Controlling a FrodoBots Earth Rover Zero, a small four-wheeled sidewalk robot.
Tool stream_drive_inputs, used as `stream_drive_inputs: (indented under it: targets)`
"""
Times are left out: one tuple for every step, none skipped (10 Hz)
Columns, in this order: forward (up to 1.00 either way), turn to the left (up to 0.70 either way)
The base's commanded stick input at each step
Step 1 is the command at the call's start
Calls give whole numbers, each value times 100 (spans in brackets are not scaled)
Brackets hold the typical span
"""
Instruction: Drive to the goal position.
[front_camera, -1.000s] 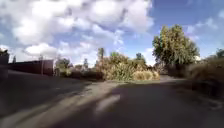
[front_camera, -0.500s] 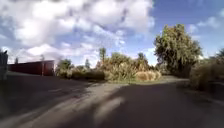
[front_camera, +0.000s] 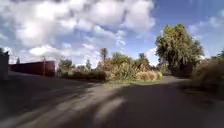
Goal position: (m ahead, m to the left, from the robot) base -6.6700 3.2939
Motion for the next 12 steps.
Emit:
stream_drive_inputs:
  targets:
    - [0, 70]
    - [0, 70]
    - [0, 70]
    - [0, 70]
    - [0, 70]
    - [0, 70]
    - [0, 70]
    - [0, 70]
    - [0, 70]
    - [0, 70]
    - [0, 70]
    - [0, 70]
